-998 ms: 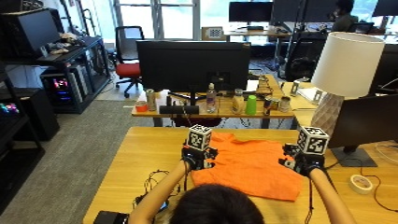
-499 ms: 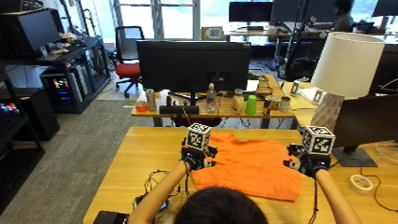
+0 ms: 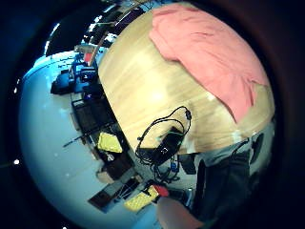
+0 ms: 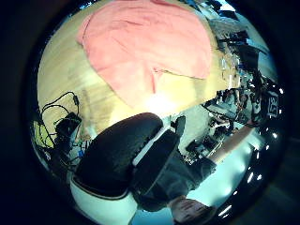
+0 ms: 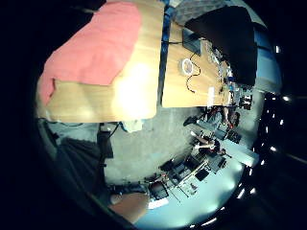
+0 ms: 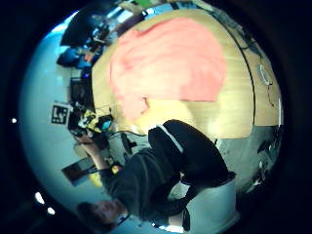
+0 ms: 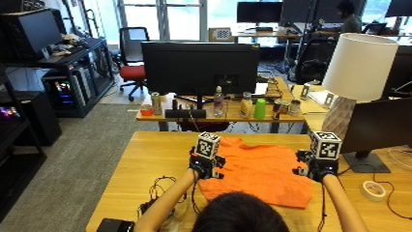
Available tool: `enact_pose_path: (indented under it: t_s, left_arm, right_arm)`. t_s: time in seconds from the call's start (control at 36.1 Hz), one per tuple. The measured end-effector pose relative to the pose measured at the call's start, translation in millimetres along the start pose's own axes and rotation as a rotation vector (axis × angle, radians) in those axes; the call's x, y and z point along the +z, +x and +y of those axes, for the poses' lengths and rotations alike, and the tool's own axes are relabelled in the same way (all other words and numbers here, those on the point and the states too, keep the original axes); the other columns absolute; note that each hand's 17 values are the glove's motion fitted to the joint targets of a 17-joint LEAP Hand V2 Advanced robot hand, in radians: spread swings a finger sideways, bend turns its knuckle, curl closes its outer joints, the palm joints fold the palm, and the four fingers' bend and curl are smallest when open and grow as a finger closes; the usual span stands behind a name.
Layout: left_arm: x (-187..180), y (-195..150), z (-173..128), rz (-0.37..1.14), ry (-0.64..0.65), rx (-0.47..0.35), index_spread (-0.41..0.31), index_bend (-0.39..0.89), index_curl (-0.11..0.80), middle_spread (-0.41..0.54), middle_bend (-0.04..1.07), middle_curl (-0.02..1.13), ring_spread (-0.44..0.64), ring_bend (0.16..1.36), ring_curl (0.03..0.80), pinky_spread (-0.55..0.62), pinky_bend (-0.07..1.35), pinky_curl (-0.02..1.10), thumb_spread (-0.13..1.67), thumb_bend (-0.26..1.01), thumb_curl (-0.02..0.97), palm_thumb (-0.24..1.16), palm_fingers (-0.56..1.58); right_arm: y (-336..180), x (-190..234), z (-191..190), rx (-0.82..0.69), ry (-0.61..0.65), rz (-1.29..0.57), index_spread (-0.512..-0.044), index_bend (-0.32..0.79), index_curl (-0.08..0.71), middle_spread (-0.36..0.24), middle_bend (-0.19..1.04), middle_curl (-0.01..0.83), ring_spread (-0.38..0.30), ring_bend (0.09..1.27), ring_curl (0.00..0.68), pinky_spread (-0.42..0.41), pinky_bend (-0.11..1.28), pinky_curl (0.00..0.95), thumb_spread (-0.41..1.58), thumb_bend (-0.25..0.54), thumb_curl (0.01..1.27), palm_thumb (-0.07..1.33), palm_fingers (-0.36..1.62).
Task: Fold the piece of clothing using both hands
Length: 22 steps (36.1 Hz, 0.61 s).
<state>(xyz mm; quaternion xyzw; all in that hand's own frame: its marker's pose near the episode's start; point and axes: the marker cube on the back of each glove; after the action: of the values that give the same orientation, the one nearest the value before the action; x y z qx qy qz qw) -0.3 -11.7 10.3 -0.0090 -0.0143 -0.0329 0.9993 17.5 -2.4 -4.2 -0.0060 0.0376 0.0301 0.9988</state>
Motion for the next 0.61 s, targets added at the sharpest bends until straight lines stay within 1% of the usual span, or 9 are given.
enact_pose_path:
  t_s: [0.14, 0.25, 0.36, 0.42, 0.5, 0.53, 0.61]
  left_arm:
    - [23.1, 4.1, -11.9, -0.006, -0.047, 0.019, 0.0, 0.12, 0.192, 0.213, 0.18, 0.23, 0.42, 0.66, 0.234, 0.48, 0.44, 0.27, 0.94, -0.03, 0.198, -0.01, -0.05]
    - [48.5, 6.7, -25.6, 0.0, -0.109, 0.032, 0.003, 0.11, 0.191, 0.222, 0.18, 0.23, 0.42, 0.66, 0.237, 0.47, 0.45, 0.28, 0.92, -0.03, 0.211, 0.0, -0.06]
    - [70.2, 8.5, -36.8, 0.0, -0.158, 0.043, 0.0, 0.11, 0.192, 0.226, 0.18, 0.24, 0.42, 0.67, 0.24, 0.47, 0.46, 0.29, 0.92, -0.02, 0.225, 0.01, -0.06]
    - [77.2, 12.7, -28.8, -0.012, -0.199, 0.032, -0.002, 0.12, 0.193, 0.227, 0.18, 0.24, 0.42, 0.67, 0.243, 0.47, 0.46, 0.3, 0.91, -0.02, 0.233, 0.02, -0.05]
    - [77.1, 22.1, 6.5, -0.037, -0.28, -0.031, -0.003, 0.11, 0.191, 0.242, 0.17, 0.24, 0.41, 0.69, 0.248, 0.46, 0.49, 0.31, 0.9, -0.01, 0.245, 0.05, -0.03]
    - [78.8, 24.2, 13.8, -0.044, -0.296, -0.051, 0.002, 0.11, 0.188, 0.254, 0.17, 0.24, 0.41, 0.69, 0.25, 0.45, 0.5, 0.31, 0.9, -0.01, 0.249, 0.06, -0.02]
    - [92.7, 27.4, 18.3, -0.053, -0.328, -0.071, 0.019, 0.11, 0.188, 0.289, 0.17, 0.24, 0.4, 0.7, 0.255, 0.43, 0.54, 0.33, 0.89, -0.01, 0.26, 0.09, 0.01]
  right_arm:
    - [5.6, 21.2, -18.5, 0.015, -0.019, 0.015, -0.39, 0.1, 0.154, -0.117, 0.21, 0.289, 0.054, 0.43, 0.247, 0.188, 0.59, 0.332, 1.11, -0.006, 0.21, 0.4, 0.19]
    - [10.2, 43.6, -32.2, 0.034, -0.052, 0.031, -0.39, 0.08, 0.144, -0.119, 0.19, 0.293, 0.035, 0.47, 0.262, 0.156, 0.64, 0.345, 1.11, -0.003, 0.22, 0.44, 0.23]
    - [13.1, 64.2, -43.7, 0.04, -0.078, 0.038, -0.39, 0.08, 0.138, -0.123, 0.19, 0.299, 0.017, 0.5, 0.278, 0.127, 0.67, 0.355, 1.12, -0.006, 0.23, 0.46, 0.23]
    - [13.2, 75.6, -49.0, 0.034, -0.096, 0.038, -0.39, 0.08, 0.137, -0.124, 0.19, 0.303, 0.012, 0.51, 0.284, 0.115, 0.67, 0.358, 1.11, -0.009, 0.24, 0.47, 0.23]
    - [10.7, 88.3, -51.7, 0.019, -0.121, 0.037, -0.391, 0.09, 0.137, -0.126, 0.2, 0.307, 0.004, 0.52, 0.292, 0.105, 0.68, 0.363, 1.11, -0.01, 0.24, 0.49, 0.23]
    - [10.1, 92.9, -53.2, 0.016, -0.129, 0.035, -0.391, 0.09, 0.137, -0.126, 0.2, 0.31, 0.002, 0.52, 0.294, 0.1, 0.68, 0.363, 1.11, -0.012, 0.24, 0.49, 0.23]
    - [8.5, 109.2, -59.6, 0.007, -0.15, 0.023, -0.392, 0.09, 0.135, -0.127, 0.19, 0.314, -0.008, 0.53, 0.302, 0.092, 0.68, 0.364, 1.11, -0.011, 0.25, 0.51, 0.23]
